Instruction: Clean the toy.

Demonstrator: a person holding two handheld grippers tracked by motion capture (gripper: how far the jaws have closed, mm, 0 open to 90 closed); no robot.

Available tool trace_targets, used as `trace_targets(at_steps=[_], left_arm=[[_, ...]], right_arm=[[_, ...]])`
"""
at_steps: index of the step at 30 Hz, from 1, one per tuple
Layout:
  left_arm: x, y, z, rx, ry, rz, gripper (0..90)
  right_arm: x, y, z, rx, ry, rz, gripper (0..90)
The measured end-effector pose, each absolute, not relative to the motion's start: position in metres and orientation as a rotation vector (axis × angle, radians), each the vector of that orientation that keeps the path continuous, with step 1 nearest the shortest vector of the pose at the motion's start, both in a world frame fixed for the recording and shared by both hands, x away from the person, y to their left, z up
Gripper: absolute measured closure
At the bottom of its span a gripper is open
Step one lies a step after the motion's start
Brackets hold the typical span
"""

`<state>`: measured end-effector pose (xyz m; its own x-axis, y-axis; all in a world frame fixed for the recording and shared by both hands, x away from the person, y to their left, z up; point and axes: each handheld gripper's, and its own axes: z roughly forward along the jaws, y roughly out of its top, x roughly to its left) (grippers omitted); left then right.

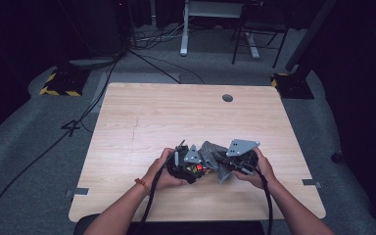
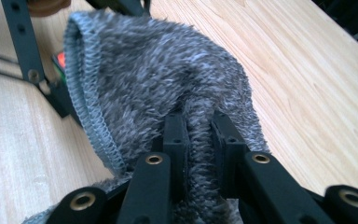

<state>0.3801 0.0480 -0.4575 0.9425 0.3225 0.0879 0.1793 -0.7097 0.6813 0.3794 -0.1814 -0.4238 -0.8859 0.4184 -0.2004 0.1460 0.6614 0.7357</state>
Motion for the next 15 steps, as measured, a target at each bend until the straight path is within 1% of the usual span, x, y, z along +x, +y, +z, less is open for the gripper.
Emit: trace_targets(at_steps=[4, 12, 15], left_arm=[[0.38, 0.044, -0.46, 2.395, 0.347, 0.269, 33.8], [0.377, 0.036, -0.462, 2.422, 0.328, 0.281, 33.9], [0.377, 0.038, -0.462, 2.418, 0.339, 0.279, 33.9]], right_arm=[[0.375, -0.177, -0.421, 0.414, 2.517, 1.071, 78.6], [0.357, -0.153, -0.412, 0.28, 2.505, 1.134, 78.2], [0.358, -0.15, -0.413, 0.275, 2.496, 1.114, 78.3]])
